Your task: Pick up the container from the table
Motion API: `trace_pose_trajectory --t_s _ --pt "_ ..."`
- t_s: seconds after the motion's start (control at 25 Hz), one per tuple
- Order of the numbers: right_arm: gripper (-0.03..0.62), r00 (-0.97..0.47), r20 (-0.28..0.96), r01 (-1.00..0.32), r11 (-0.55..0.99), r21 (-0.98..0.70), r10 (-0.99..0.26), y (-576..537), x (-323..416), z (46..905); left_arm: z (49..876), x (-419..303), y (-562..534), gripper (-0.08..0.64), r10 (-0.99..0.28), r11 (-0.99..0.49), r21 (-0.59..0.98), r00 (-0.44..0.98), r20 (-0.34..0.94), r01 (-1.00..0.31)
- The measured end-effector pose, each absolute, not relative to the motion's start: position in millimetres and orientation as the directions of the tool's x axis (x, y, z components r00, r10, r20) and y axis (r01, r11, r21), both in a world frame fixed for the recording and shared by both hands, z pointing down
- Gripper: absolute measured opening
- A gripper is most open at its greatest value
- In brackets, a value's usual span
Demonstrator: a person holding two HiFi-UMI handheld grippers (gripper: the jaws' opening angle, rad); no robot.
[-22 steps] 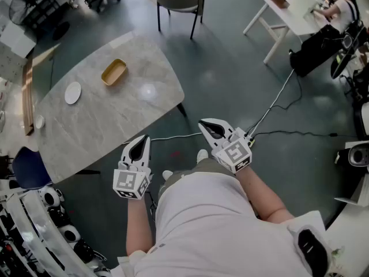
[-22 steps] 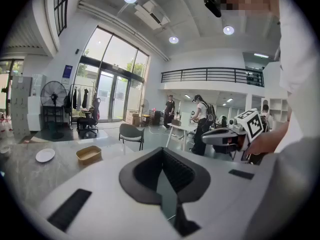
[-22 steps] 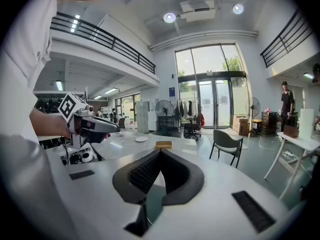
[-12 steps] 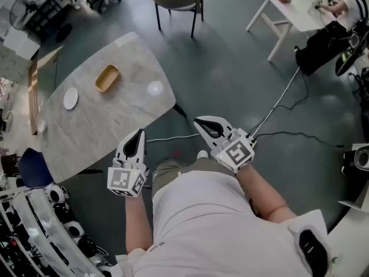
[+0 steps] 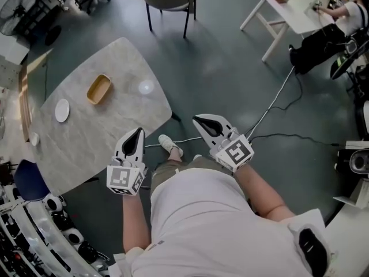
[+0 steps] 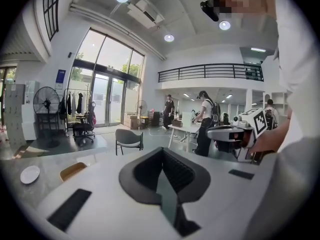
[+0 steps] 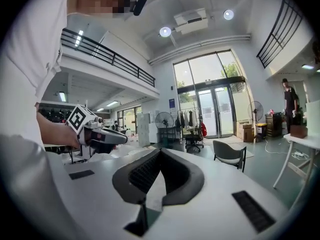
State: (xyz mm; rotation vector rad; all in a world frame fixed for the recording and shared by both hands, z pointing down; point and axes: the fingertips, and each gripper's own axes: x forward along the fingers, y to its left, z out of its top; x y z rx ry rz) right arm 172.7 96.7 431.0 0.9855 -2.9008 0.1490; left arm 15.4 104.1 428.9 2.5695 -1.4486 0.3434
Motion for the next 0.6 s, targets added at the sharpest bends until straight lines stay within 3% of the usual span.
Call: trace_pose_trajectory --t_s 0.36,0.6 --pt "0.011 -0.768 0.269 -0.614 0.788 -0.048 -0.581 8.5 112.8 454.8 454.8 -47.1 13.5 0.002 -0.791 -0.517 0.084 0.513 0.332 -0.852" --pt "0.011 -0.739 0.389 -0.605 0.796 -0.023 -0.550 -27.9 72.1 476.6 496.8 -96.8 -18.8 0.002 -0.762 -0.488 0.107 0.482 0.433 -0.866"
